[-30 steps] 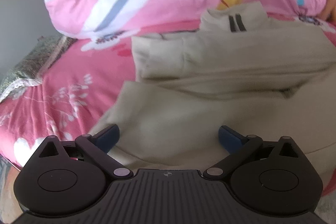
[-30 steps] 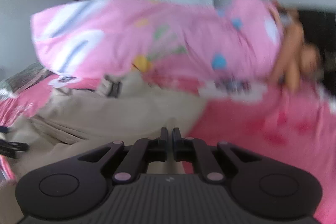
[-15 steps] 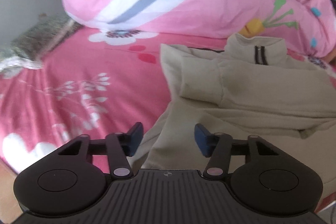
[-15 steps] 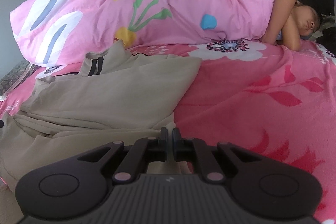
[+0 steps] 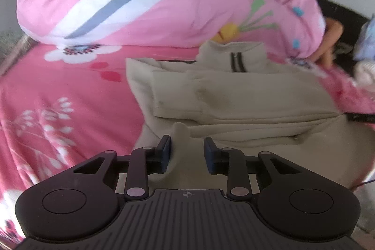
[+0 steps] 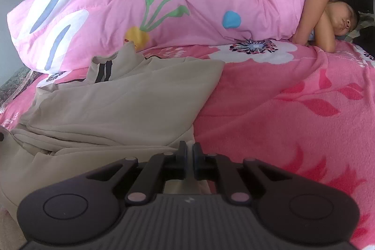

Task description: Fold large clothes

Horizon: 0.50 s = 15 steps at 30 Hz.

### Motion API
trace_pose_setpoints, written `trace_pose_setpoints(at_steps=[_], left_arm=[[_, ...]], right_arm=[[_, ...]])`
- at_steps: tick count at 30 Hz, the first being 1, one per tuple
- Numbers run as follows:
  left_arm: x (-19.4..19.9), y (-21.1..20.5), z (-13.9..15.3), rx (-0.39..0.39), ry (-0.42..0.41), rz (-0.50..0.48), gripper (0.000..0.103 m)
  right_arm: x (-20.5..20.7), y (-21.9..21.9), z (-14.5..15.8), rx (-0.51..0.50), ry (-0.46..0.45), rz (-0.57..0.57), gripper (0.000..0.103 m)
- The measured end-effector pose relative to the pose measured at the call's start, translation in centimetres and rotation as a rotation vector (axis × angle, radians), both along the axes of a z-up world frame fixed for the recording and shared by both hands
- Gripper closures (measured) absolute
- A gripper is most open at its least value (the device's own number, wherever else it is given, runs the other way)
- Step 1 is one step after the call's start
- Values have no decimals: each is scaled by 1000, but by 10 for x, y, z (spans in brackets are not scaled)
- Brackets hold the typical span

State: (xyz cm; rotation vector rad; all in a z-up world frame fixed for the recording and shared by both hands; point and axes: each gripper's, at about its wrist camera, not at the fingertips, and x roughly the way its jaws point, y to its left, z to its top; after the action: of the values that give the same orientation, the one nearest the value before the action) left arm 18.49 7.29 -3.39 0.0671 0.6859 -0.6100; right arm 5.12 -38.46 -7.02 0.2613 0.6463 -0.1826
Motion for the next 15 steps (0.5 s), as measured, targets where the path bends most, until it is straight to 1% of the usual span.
trace_pose_setpoints(at_steps=[1,4,6,8,11,13,14,15], left_arm=[[-1,-1,-1,10,1,-4,0],[5,-11,-11,104,15,14,0],[9,-14,-16,129,28,24,0],[10,-15,-19,132,24,34,0],[3,-18,-18,156,-13,45,0],[-5,-22,-16,210,-63,61,0],[-11,-19,-9,199,-82,73,0],[-17,-11,3,142,-101,94,0]], right_arm=[[0,-1,0,2,0,-1,0],[1,-1,-1,11,-1,-4,0],[1,-1,0,11,-1,-3,0],[1,-1,-1,10,-1,0,0],[3,-1,-4,7,-2,10,0],[3,1,-4,-12,-5,18,0],[1,3,-1,-27,-15,18,0],[-5,5,7,-34,-43,15,0]])
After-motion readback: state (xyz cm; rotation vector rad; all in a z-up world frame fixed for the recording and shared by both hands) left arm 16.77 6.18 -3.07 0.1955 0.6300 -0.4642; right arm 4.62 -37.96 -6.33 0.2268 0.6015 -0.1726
